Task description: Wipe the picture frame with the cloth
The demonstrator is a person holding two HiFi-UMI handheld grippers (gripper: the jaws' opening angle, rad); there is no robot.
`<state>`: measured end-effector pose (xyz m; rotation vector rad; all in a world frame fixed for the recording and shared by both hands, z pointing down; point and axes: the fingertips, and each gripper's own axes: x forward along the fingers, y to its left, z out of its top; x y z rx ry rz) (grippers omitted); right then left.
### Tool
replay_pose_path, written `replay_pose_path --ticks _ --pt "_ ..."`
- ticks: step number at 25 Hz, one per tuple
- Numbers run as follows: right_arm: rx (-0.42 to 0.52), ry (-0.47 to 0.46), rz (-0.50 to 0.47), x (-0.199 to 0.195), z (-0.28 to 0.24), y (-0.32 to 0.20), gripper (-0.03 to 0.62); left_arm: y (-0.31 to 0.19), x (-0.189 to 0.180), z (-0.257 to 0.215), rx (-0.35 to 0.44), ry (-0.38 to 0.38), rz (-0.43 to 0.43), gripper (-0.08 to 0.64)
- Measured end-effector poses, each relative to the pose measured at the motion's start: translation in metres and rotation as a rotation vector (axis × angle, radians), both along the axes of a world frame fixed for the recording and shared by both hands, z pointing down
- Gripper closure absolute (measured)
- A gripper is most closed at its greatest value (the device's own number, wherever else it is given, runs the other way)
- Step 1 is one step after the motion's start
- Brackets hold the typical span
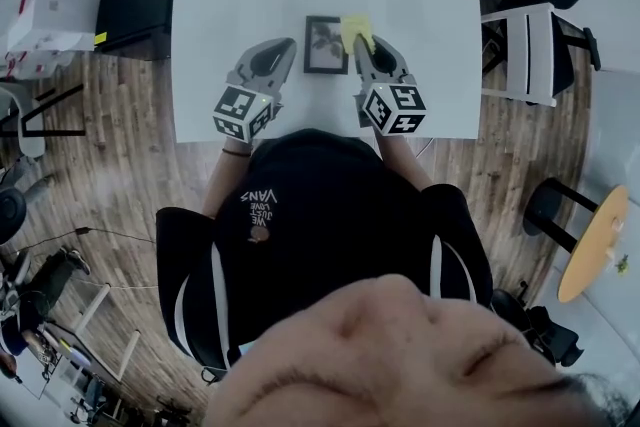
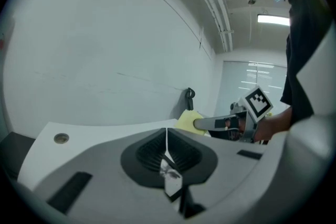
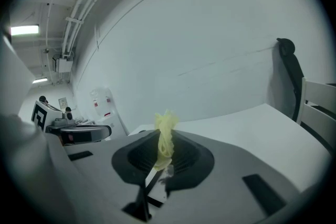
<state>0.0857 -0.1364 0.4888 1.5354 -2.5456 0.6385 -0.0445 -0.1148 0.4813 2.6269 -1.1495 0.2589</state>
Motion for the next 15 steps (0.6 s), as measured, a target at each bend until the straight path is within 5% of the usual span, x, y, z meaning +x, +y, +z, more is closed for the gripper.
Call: replay_pose_path --ticks 15 --pt "0.038 -0.008 0.058 -0.011 -0.011 -0.009 0.545 -0.008 -0.012 -0.004 0.008 0.012 0.045 0.543"
